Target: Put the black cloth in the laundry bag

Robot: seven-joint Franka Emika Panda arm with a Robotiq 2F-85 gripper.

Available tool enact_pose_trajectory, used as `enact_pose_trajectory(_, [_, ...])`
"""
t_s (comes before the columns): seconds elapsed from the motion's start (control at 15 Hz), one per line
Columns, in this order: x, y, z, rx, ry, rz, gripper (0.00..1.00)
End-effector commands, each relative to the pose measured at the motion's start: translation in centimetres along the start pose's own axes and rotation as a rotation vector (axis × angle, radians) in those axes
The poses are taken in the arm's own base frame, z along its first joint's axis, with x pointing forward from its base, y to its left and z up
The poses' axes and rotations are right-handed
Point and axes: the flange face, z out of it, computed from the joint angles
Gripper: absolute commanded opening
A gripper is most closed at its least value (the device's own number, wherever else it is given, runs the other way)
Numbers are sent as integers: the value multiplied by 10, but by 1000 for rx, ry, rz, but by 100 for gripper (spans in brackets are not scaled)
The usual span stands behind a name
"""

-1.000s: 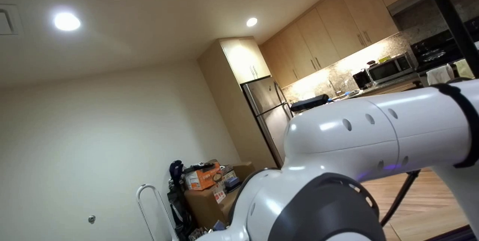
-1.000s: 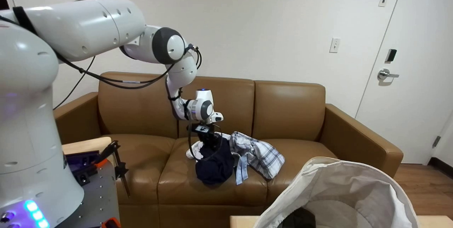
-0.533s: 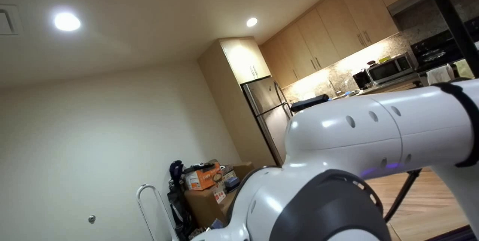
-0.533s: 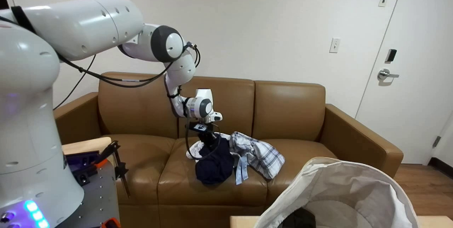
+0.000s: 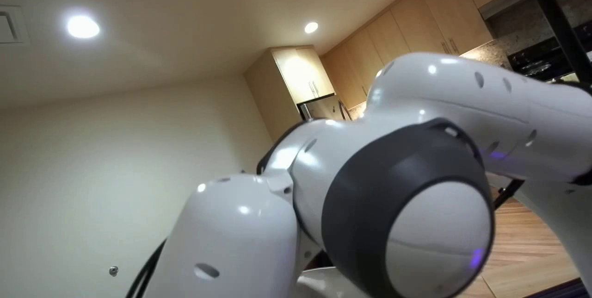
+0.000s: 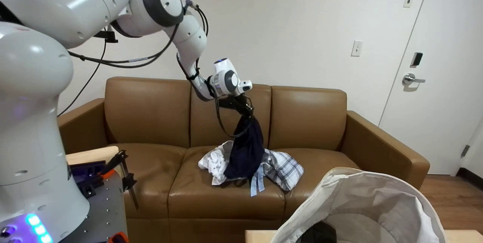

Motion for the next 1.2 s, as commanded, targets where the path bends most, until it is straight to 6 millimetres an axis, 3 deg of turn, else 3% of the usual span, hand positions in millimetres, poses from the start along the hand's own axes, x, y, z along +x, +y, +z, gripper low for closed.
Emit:
enact_pose_trajectory(0.0, [20, 29, -81, -103, 128, 126, 3])
enact_pose_trajectory(0.07, [12, 32, -89, -138, 100, 128, 3])
enact_pose_trajectory(0.13, [30, 19, -62, -98, 112, 84, 11])
enact_pose_trajectory(0.27, [25, 25, -84, -125, 117, 108, 11])
enact_pose_trajectory(0.4, [17, 26, -84, -129, 102, 112, 11])
enact_pose_trajectory(0.47, [23, 27, -81, -131, 129, 104, 3])
enact_pose_trajectory(0.53, [31, 28, -84, -119, 127, 130, 3])
enact_pose_trajectory(0.67, [59, 54, -109, -147, 166, 219, 3])
enact_pose_trajectory(0.8, [84, 94, -142, -196, 226, 312, 3])
enact_pose_trajectory(1.13, [115, 197, -233, -328, 399, 527, 3])
